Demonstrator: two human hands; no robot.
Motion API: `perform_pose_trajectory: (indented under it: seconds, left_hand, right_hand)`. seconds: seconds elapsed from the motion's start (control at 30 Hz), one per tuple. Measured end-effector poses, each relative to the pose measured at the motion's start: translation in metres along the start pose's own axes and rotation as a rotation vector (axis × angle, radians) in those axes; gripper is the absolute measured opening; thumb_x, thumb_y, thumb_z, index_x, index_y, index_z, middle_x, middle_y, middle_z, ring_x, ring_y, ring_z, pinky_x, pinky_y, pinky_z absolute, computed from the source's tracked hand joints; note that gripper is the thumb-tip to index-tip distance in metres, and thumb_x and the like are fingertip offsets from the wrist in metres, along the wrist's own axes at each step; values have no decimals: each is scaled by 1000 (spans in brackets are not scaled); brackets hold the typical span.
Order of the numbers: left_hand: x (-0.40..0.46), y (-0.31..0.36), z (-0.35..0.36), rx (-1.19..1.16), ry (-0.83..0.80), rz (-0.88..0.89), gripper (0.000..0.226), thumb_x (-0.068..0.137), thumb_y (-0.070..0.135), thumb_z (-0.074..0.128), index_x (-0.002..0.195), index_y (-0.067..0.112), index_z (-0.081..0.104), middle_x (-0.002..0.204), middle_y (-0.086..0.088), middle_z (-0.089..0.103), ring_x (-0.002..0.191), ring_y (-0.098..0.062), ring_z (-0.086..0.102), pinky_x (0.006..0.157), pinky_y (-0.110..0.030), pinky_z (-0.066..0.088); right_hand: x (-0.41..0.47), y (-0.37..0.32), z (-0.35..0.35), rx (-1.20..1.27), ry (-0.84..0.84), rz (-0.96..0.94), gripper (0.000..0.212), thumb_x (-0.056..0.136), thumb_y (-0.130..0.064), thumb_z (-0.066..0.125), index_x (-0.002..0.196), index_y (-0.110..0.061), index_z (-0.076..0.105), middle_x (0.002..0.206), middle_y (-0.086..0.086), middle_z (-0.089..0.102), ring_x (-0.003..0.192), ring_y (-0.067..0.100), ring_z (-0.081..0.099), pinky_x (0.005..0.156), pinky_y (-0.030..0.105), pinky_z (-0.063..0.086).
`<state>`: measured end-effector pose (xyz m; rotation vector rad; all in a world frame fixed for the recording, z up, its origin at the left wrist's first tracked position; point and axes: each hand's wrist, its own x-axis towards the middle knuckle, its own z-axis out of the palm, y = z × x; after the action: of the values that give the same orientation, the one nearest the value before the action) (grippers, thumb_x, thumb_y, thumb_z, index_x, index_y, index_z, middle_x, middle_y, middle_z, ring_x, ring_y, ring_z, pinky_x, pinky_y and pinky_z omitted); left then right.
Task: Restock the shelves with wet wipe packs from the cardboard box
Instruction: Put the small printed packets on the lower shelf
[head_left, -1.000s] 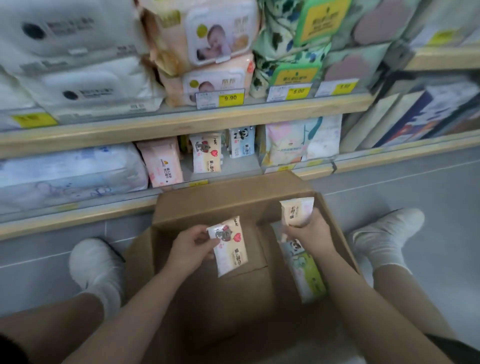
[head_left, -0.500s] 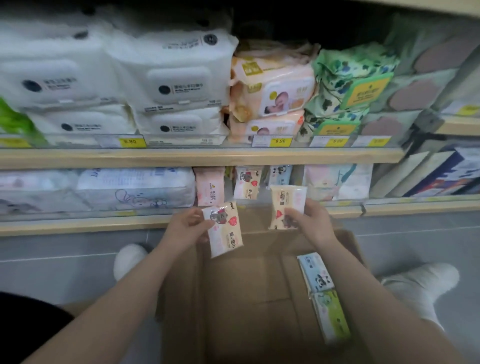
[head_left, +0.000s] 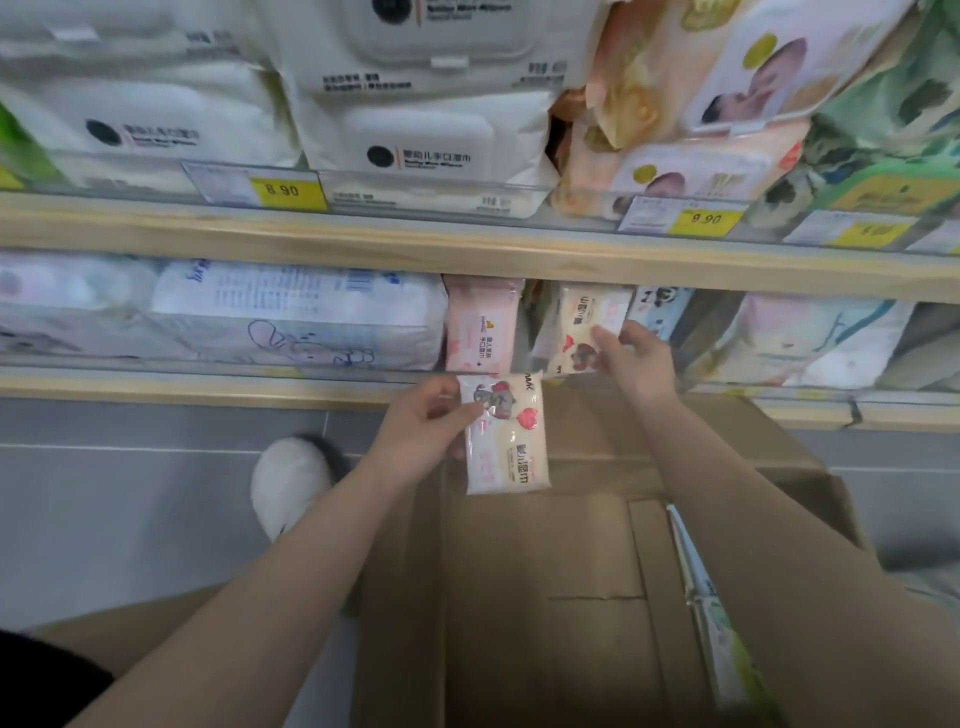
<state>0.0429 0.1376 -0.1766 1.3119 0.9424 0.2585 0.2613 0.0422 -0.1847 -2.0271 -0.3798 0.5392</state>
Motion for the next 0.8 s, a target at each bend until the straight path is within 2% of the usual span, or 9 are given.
perform_pose_trajectory:
  seconds: [0.07,0.13,0.2,0.3,0.37,0.47,0.57,0.67,0.8]
  left_hand:
    - [4,-1,-1,-17,-6,-20,11,87,12,63,98,13,63,97,-8,71,74,-15,69,55,-23,53]
    - [6,-2,-2,-29,-10,-35,11,87,13,63,98,13,63,96,-8,71,70,-12,68,51,-19,49]
    - [6,-1,-2,-18,-14,-36,10,87,14,63,98,14,63,95,-6,71,67,-9,68,50,-17,48]
    - [5,-1,-2,-12,-7,-35,9,87,13,63,96,16,63,95,-6,71,64,-6,67,51,-17,49]
    - [2,1,-1,-25,-4,-30,10,88,11,63,97,14,63,97,-8,71,65,-7,67,51,-18,50]
    - [-4,10,6,-18,-18,-30,13,88,11,62,101,9,63,97,-5,71,68,-8,68,53,-17,51]
    - [-12,23,16,-21,-26,-1,12,89,11,62,100,6,61,96,-2,70,72,-9,67,52,-18,52]
    - [-17,35,30,-8,-9,53,12,88,8,62,99,3,59,90,0,68,77,-12,67,52,-22,56]
    - [-25,44,49,4,-38,59,4,89,13,62,90,12,59,94,-1,70,83,-16,69,53,-22,55]
  right_hand:
    - [8,3,5,27,23,43,16,95,-19,54,97,-4,59,88,10,62,65,9,57,43,-2,33]
    - [12,8,10,24,12,76,19,94,-14,54,107,-1,61,96,12,66,69,8,59,51,-1,41]
    - [13,11,10,55,10,98,26,92,-11,58,117,-2,58,106,15,67,79,14,63,64,6,51]
    - [9,12,6,50,-25,99,42,88,-13,66,126,-4,53,114,10,63,95,19,63,76,14,54]
    - [4,11,0,50,-35,103,50,86,-16,69,131,-5,51,121,8,59,100,20,62,89,27,52]
    - [-19,-2,-14,28,-86,74,44,89,-19,64,130,-8,51,113,6,59,79,3,59,75,17,47]
    - [-46,-17,-33,10,-333,48,35,89,-27,64,120,-13,60,104,3,67,66,3,57,57,7,46]
    - [-66,-21,-45,-47,-562,86,30,85,-31,68,112,-19,65,94,0,72,64,6,57,57,9,47]
    - [-79,-15,-57,3,-571,26,11,85,-12,68,94,-18,70,77,1,71,56,5,56,57,15,48]
